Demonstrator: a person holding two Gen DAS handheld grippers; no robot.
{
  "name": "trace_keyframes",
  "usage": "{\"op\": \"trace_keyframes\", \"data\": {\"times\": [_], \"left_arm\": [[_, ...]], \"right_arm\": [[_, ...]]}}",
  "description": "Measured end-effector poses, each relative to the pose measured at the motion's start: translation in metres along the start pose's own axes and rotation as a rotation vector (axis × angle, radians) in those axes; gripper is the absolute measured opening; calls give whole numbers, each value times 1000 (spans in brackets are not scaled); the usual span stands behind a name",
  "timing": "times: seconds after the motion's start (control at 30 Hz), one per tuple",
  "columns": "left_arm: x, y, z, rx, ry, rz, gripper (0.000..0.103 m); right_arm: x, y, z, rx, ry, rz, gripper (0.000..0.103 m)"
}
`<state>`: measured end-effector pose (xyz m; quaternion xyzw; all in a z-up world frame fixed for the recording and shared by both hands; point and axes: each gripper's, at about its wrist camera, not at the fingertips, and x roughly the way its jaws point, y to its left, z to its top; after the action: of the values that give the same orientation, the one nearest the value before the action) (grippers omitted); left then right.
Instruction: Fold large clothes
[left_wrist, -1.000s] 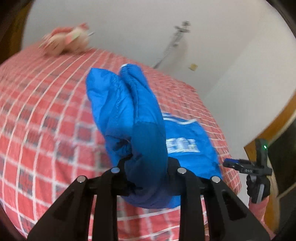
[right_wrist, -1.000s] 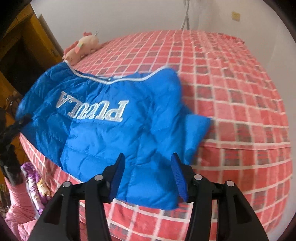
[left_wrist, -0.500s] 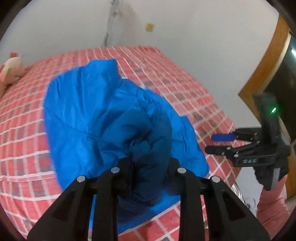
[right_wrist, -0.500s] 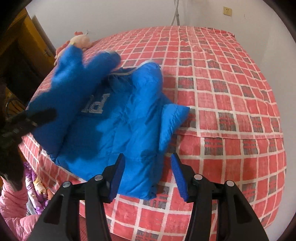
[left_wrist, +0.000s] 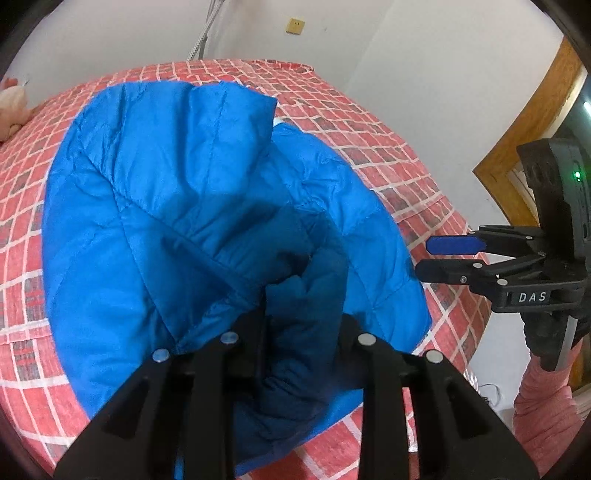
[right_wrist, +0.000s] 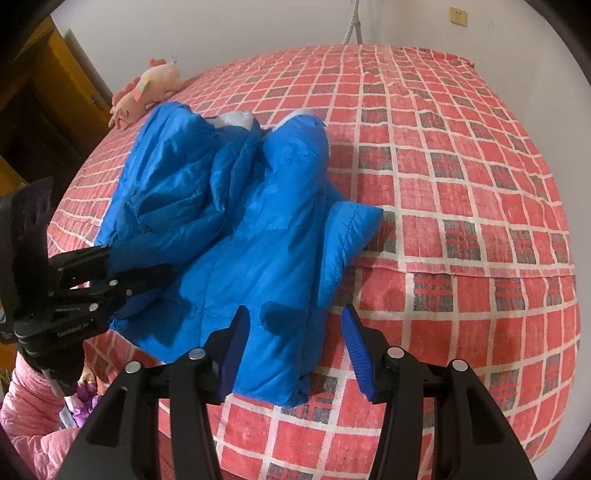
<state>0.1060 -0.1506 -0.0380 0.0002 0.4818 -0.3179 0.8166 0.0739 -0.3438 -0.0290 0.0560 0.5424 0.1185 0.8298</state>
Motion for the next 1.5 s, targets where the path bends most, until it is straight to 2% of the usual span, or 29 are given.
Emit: {"op": "trace_keyframes", "data": {"times": [0.1,0.23,0.37,0.43,0.5,0.57,0.67,0.8,0.97,1.07,1.27,1.4,1.43,1.47,1.5], "left_arm": [[-13,-4,0,-9,2,-15,34],[-47,-6,3,-56,-7,-105,60],[-97,-3,4,-63,-111,-130,63],[-113,7,6,-78,-155,-74,64],[-120,27,10,-119,-175,47,64],[-117,44,13,-148,-166,144,64],[-107,70,16,-195,-154,235,64],[-92,94,19,-239,-131,271,64],[-78,105,24,-243,-122,289,65],[-77,110,23,-229,-134,300,66],[-78,113,20,-195,-173,358,70],[-74,113,20,-186,-171,364,70],[-73,113,19,-185,-170,363,70],[-73,113,19,-184,-170,363,70],[-72,113,18,-182,-170,362,70]], "right_arm": [[-4,2,2,-8,-9,-1,52],[-10,6,10,-20,-25,-11,55],[-16,16,23,-38,-37,6,59],[-17,22,30,-43,-39,11,63],[-15,32,41,-54,-32,26,67],[-11,41,51,-59,-19,59,71],[1,54,68,-53,21,105,78],[23,68,91,-43,78,131,79],[45,75,103,-25,129,140,82],[56,75,109,-13,151,133,84],[79,74,115,8,206,172,88],[87,80,119,-14,198,152,88],[87,82,119,-24,184,145,83],[88,86,119,-46,171,144,72],[88,89,118,-62,162,139,67]]}}
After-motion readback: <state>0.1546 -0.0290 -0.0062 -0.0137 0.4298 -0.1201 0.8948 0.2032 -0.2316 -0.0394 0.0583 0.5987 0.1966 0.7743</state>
